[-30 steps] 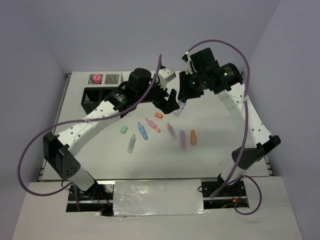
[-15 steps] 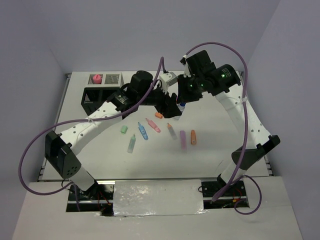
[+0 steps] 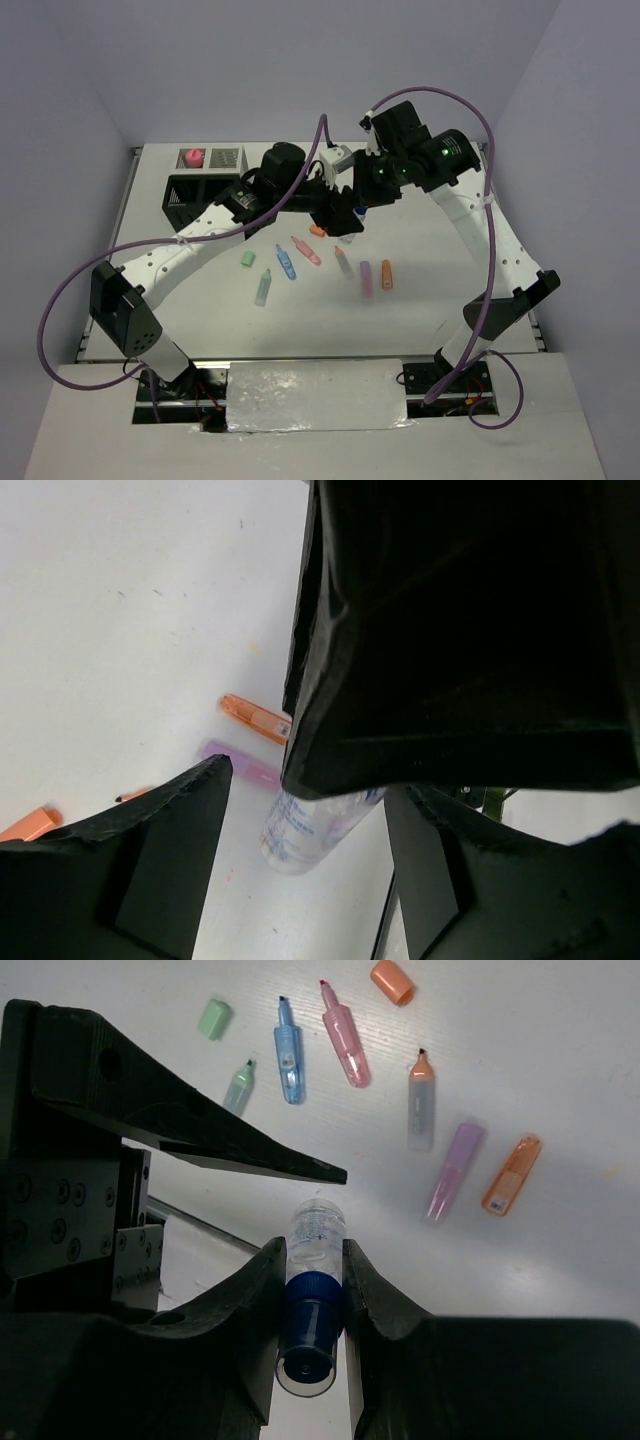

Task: Sort the stationery into containers
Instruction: Pick up the stationery from the center of the board, then place the pen in the storage box, then pick up the pen from the center of the board, then close the pen cap on the pen.

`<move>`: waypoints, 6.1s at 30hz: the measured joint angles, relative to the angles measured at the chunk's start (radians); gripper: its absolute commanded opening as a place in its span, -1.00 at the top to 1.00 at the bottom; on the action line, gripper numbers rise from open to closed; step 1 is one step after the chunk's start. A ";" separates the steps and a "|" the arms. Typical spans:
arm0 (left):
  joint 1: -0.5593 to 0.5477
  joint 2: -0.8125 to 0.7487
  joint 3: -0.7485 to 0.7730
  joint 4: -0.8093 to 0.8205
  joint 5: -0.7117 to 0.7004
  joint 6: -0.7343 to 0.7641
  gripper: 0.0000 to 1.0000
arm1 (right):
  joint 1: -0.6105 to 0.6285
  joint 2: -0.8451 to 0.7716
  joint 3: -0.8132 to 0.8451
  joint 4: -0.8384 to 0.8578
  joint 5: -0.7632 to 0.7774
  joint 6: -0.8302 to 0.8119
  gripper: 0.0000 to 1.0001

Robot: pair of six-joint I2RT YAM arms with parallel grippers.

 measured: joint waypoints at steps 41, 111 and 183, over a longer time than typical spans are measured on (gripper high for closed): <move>0.409 0.045 -0.006 0.080 -0.509 -0.079 1.00 | -0.315 -0.423 -0.361 0.360 -0.169 0.180 -0.99; 0.590 -0.476 -0.219 -0.350 -0.661 -0.260 -0.99 | 0.016 -0.259 -0.793 0.449 0.050 -0.011 -0.28; 0.053 0.732 0.699 -0.769 -0.852 -1.054 -0.63 | 0.003 -0.539 -0.986 0.385 0.169 0.080 0.73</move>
